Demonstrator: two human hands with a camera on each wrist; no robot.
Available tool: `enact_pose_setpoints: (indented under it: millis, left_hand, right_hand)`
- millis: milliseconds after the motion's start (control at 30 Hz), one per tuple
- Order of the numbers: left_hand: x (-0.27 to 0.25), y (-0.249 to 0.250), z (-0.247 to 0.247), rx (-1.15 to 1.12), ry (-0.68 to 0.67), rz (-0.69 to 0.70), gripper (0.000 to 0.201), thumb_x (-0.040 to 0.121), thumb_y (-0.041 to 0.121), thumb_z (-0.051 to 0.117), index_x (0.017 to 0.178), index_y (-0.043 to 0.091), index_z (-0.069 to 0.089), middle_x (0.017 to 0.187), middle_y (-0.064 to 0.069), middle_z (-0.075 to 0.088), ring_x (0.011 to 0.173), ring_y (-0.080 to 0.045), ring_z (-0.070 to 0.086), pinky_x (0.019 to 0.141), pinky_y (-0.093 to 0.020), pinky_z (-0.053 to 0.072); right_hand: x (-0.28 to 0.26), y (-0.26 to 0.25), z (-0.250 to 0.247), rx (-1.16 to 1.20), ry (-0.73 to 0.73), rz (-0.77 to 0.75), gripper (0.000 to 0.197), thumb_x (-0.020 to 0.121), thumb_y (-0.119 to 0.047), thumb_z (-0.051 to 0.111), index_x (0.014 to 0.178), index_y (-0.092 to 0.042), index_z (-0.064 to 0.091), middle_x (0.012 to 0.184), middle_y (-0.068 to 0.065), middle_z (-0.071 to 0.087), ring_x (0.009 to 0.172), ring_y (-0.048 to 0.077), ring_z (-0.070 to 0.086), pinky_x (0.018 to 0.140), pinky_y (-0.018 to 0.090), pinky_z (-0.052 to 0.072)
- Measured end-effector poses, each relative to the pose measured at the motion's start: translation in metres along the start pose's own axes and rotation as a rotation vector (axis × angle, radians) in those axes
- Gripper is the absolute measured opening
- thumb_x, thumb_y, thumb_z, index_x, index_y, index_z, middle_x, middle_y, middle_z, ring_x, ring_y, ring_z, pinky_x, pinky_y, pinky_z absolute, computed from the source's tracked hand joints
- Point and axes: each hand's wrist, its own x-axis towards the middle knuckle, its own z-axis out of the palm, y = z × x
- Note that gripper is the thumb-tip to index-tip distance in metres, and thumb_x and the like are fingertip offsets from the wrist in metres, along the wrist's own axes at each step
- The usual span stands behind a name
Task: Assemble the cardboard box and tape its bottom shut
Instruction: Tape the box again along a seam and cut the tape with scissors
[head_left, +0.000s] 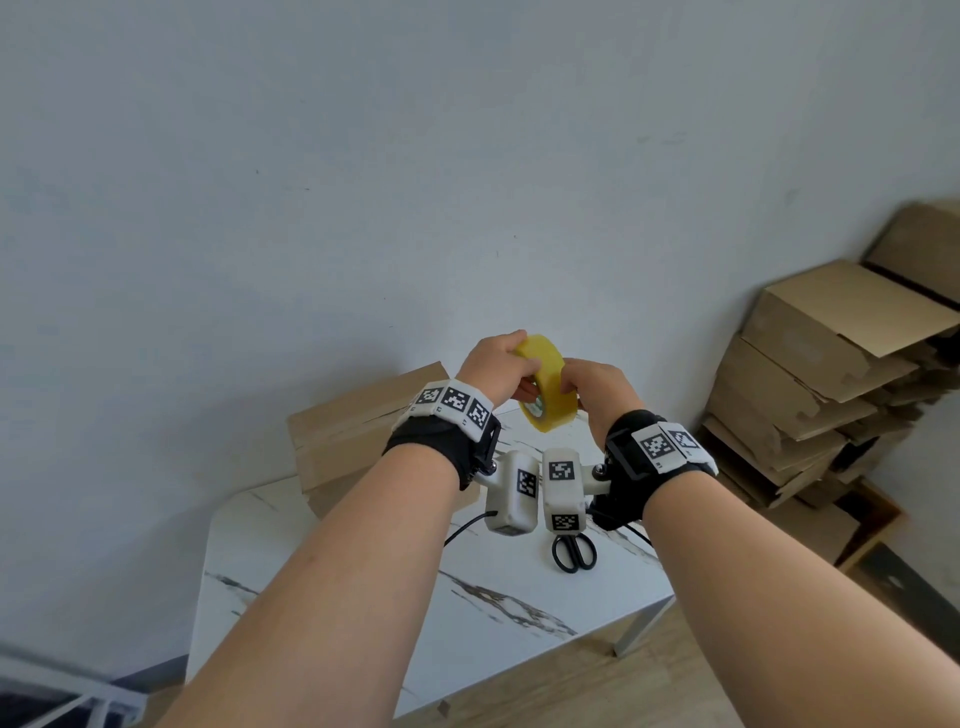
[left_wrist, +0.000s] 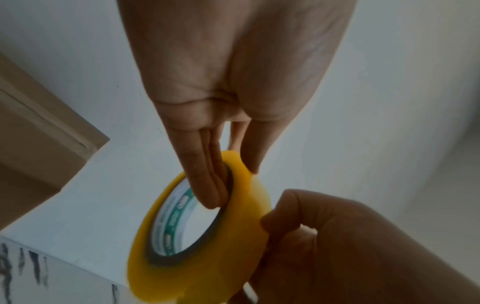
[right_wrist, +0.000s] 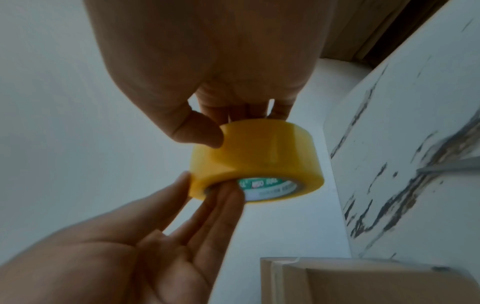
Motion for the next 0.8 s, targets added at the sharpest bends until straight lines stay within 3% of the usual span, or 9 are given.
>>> enact_pose_setpoints:
  millis: [67,100,167,233,267,333,400,633,800]
  left_hand:
    - [0.003,-0.002,-0.004,-0.062,0.003,-0.049,0.057,0.093,0.004,0.054,0.147,0.010,0.034,0.076,-0.013,0.063,0.065,-0.024,0.063,0.087,-0.043,0.056]
    - [0.004,-0.003,-0.005,-0.069,-0.006,-0.063,0.057,0.093,0.003,0.054,0.147,0.010,0.034,0.075,-0.013,0.063,0.066,-0.024,0.063,0.088,-0.043,0.056]
    - [0.003,-0.004,-0.005,-0.027,-0.018,-0.054,0.057,0.093,0.005,0.054,0.147,0.013,0.035,0.078,-0.012,0.064,0.068,-0.025,0.064,0.088,-0.042,0.056]
    - [0.002,-0.003,-0.004,0.044,-0.003,-0.020,0.053,0.094,0.011,0.053,0.145,0.016,0.039,0.085,-0.011,0.065,0.076,-0.028,0.068,0.088,-0.041,0.056]
    - [0.002,-0.003,-0.003,0.073,0.005,-0.002,0.052,0.094,0.014,0.053,0.144,0.018,0.041,0.089,-0.011,0.066,0.082,-0.029,0.069,0.089,-0.041,0.057]
    - [0.000,-0.002,-0.002,0.117,0.002,0.040,0.052,0.093,0.019,0.055,0.144,0.022,0.043,0.100,-0.011,0.067,0.091,-0.029,0.070,0.089,-0.040,0.057]
    - [-0.001,-0.003,0.000,0.178,-0.010,0.082,0.053,0.093,0.020,0.055,0.144,0.026,0.042,0.108,-0.014,0.067,0.093,-0.029,0.070,0.090,-0.041,0.056]
    - [-0.001,-0.013,0.010,0.206,0.016,0.122,0.056,0.090,0.021,0.057,0.144,0.024,0.041,0.121,-0.020,0.064,0.101,-0.034,0.066,0.094,-0.043,0.052]
    - [0.000,-0.011,0.012,0.179,0.016,0.101,0.057,0.092,0.018,0.056,0.146,0.021,0.038,0.118,-0.022,0.064,0.099,-0.035,0.066,0.094,-0.044,0.052]
  right_hand:
    - [-0.005,0.004,0.001,0.012,-0.003,-0.029,0.049,0.062,-0.009,0.052,0.106,0.013,0.059,0.086,0.018,0.058,0.081,0.022,0.042,0.080,0.038,0.043]
    - [-0.007,0.007,0.001,0.029,-0.005,-0.045,0.048,0.062,-0.009,0.052,0.105,0.012,0.061,0.087,0.022,0.061,0.081,0.022,0.043,0.082,0.040,0.045]
    - [-0.011,0.009,0.003,0.052,-0.016,-0.047,0.039,0.067,-0.005,0.052,0.100,0.010,0.065,0.084,0.013,0.058,0.080,0.023,0.045,0.078,0.036,0.040]
    - [-0.011,0.008,0.004,0.074,-0.026,-0.040,0.044,0.059,-0.010,0.052,0.094,0.016,0.058,0.084,0.007,0.048,0.079,0.024,0.040,0.075,0.034,0.032]
    - [-0.009,0.007,0.004,0.087,-0.029,-0.036,0.038,0.056,-0.012,0.052,0.083,0.014,0.054,0.083,0.008,0.046,0.079,0.024,0.039,0.074,0.035,0.031]
    - [-0.006,0.005,0.005,0.107,-0.021,-0.025,0.006,0.063,-0.008,0.053,0.066,-0.003,0.050,0.082,0.009,0.045,0.079,0.024,0.039,0.073,0.035,0.032]
    - [-0.002,0.004,0.003,0.128,0.002,-0.027,0.013,0.070,-0.004,0.053,0.060,-0.011,0.048,0.080,0.010,0.046,0.078,0.025,0.041,0.072,0.036,0.034]
    - [0.003,0.004,-0.001,0.023,0.006,-0.022,0.021,0.079,0.002,0.047,0.061,-0.009,0.045,0.084,0.012,0.045,0.080,0.024,0.039,0.073,0.033,0.034]
    - [0.001,0.006,-0.001,-0.028,-0.008,-0.050,0.026,0.074,0.010,0.044,0.068,-0.010,0.059,0.065,0.006,0.044,0.075,0.026,0.038,0.060,0.029,0.032]
